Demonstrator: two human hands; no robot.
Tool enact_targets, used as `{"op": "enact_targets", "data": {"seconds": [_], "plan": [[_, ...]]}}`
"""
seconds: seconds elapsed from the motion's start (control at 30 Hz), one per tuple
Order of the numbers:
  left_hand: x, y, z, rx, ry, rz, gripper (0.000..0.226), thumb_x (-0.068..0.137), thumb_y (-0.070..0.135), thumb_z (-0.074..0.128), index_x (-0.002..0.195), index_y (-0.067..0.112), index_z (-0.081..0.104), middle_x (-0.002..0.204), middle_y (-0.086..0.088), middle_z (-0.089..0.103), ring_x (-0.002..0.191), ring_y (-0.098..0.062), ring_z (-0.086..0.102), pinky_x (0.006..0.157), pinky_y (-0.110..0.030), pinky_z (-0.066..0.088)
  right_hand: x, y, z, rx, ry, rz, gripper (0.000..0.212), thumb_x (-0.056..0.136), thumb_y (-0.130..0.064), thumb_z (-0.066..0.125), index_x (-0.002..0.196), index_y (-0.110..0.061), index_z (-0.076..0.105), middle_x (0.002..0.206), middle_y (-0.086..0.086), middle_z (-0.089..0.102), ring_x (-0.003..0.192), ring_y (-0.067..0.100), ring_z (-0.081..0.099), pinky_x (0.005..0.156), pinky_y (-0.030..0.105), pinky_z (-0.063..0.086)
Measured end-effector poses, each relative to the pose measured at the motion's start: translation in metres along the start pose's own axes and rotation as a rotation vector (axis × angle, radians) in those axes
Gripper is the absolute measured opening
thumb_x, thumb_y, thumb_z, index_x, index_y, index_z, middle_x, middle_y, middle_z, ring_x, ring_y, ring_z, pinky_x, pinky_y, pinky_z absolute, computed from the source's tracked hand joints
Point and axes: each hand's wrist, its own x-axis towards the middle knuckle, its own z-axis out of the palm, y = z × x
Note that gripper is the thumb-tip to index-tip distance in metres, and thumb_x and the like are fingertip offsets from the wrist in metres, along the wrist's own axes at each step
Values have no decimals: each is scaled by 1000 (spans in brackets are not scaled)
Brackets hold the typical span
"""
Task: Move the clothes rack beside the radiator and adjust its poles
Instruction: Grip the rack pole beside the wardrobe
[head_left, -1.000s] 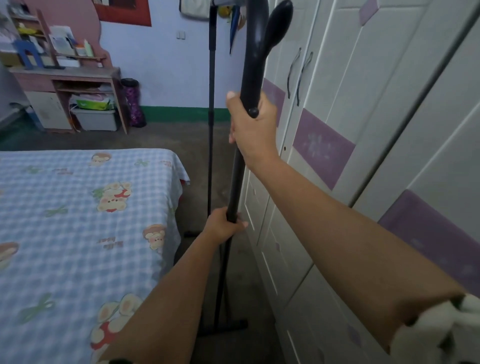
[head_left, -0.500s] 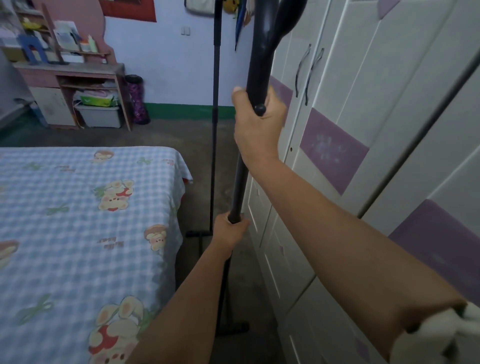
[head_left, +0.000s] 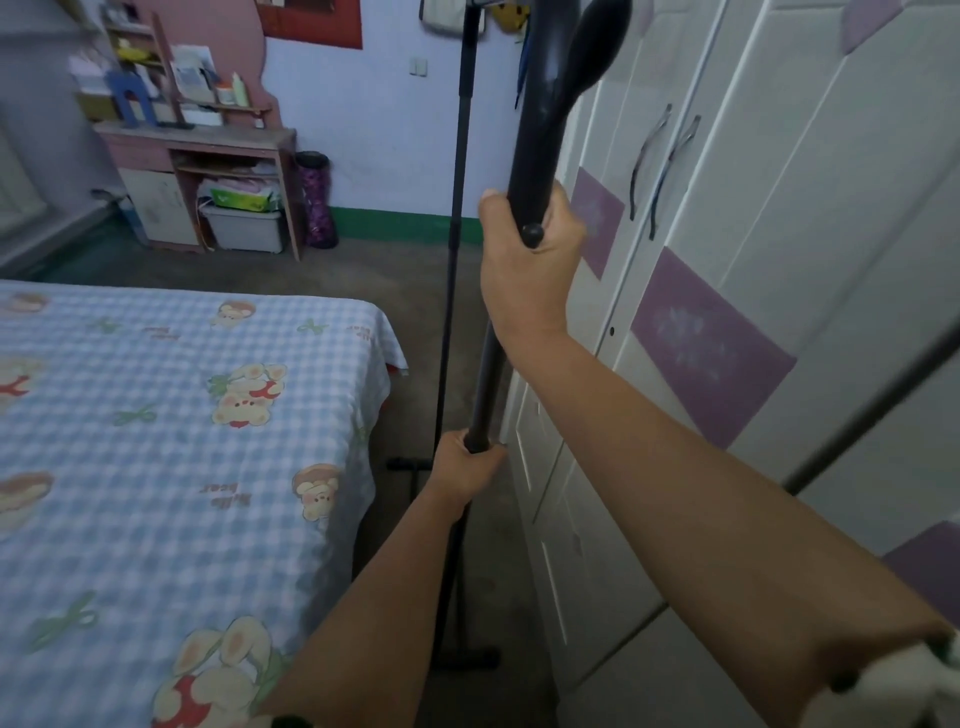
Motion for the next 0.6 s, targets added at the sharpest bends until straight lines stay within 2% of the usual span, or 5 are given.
{"op": "enact_targets", "data": {"seconds": [0.1, 0.2, 0.4, 0.5, 0.6], "plan": [[18, 2, 4, 6, -4, -3, 29, 74, 4, 66, 54, 13, 47, 55, -4, 51, 42, -2, 51, 43, -13, 43, 16, 12, 1, 14, -10, 9, 19, 87, -2, 58, 74, -6, 46, 61, 7, 38, 54, 15, 39, 47, 26, 37], [38, 7, 8, 12, 2, -15, 26, 74, 5, 67, 56, 14, 50, 58, -2, 54, 52, -10, 55, 46, -16, 46, 32, 22, 1, 19, -15, 12, 18, 87, -2, 58, 75, -5, 46, 61, 5, 37, 53, 13, 38, 46, 23, 37], [65, 11, 10, 9, 9, -14, 29, 74, 3, 66, 54, 15, 49, 54, -1, 52, 45, -6, 52, 41, -11, 44, 52, 40, 8, 10, -25, 10, 17, 88, -3, 59, 77, -5, 47, 62, 3, 38, 54, 10, 40, 48, 22, 40], [83, 13, 12, 3, 3, -4, 30, 75, 2, 65, 54, 15, 49, 53, -2, 51, 41, -3, 50, 41, -11, 43, 65, 52, 13, 16, -22, 10, 14, 88, -2, 58, 78, -3, 48, 63, 6, 37, 54, 14, 39, 47, 25, 38], [99, 15, 10, -1, -1, 1, 31, 75, 1, 64, 53, 16, 48, 53, -2, 51, 48, -10, 50, 42, -13, 44, 76, 63, 19, 19, -25, 10, 15, 87, -1, 58, 77, -4, 47, 62, 7, 37, 55, 18, 38, 48, 29, 38]]}}
